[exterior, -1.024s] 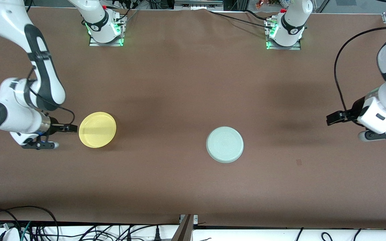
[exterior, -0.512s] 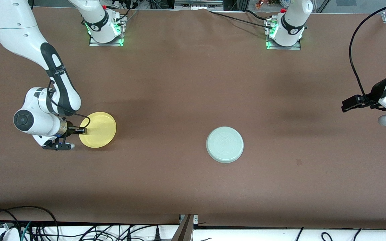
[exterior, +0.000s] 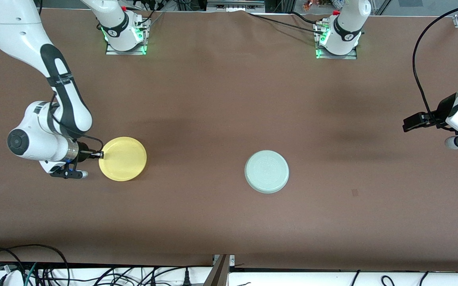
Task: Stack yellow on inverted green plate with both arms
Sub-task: 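Carry the yellow plate with the right gripper onto the green plate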
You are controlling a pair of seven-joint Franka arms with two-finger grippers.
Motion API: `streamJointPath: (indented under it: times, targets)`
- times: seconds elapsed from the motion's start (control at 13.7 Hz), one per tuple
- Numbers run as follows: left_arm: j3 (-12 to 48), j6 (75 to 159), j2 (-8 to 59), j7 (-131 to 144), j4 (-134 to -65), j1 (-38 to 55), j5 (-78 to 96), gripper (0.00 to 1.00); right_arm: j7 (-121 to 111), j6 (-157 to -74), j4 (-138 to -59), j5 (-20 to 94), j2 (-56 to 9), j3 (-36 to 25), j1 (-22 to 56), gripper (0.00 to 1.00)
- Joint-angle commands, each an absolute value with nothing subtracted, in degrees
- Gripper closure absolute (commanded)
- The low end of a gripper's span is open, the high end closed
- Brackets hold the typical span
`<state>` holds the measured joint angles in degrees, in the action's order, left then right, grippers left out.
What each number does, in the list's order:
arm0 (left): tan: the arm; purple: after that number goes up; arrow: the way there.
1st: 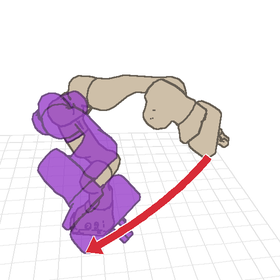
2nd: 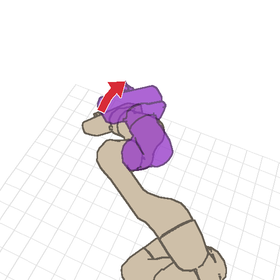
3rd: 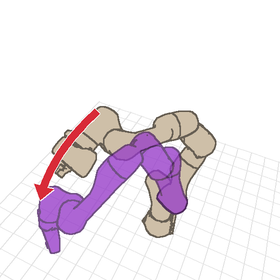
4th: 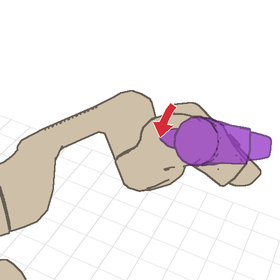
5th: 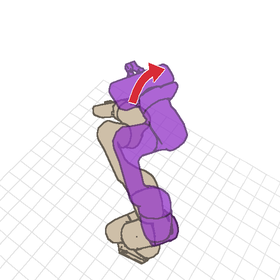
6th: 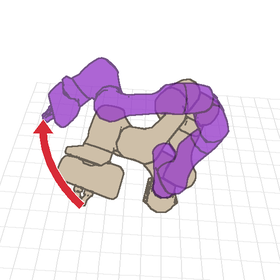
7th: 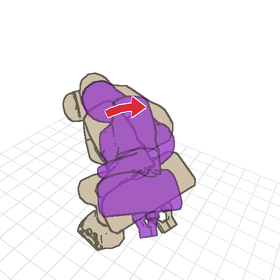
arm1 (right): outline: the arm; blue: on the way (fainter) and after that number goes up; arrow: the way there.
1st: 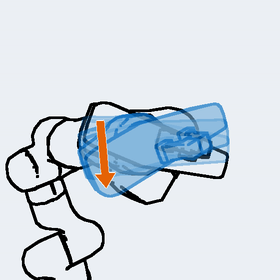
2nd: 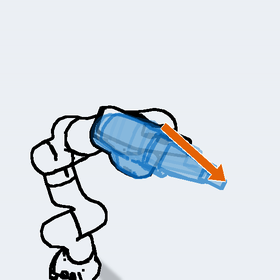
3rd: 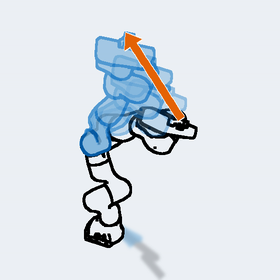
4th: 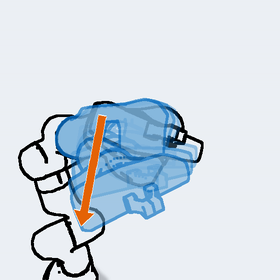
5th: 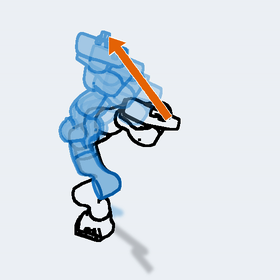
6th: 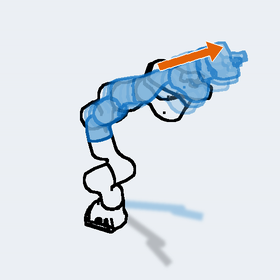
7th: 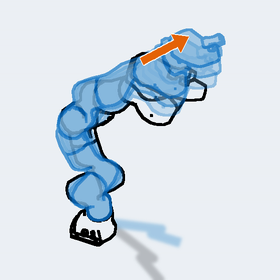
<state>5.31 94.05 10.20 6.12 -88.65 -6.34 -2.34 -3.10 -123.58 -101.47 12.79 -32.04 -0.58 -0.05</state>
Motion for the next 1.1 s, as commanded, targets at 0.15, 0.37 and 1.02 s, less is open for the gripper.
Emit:
streamJointPath:
  times: [0.15,0.37,1.02]
  targets:
    - [4.92,93.52,10.11,4.57,-88.42,-6.24,-0.53,0.0,-0.37,-114.69,-92.38,21.26,-31.64,7.71,1.57,1.0]
    - [4.92,93.52,10.11,4.57,-88.42,-6.15,-0.61,0.0,7.37,-117.23,-90.45,22.24,-33.48,9.14,10.77,1.0]
    - [4.92,93.52,10.55,4.57,-87.71,-6.24,-0.62,0.0,31.46,-144.22,-76.91,22.41,-50.09,9.23,31.19,1.0]
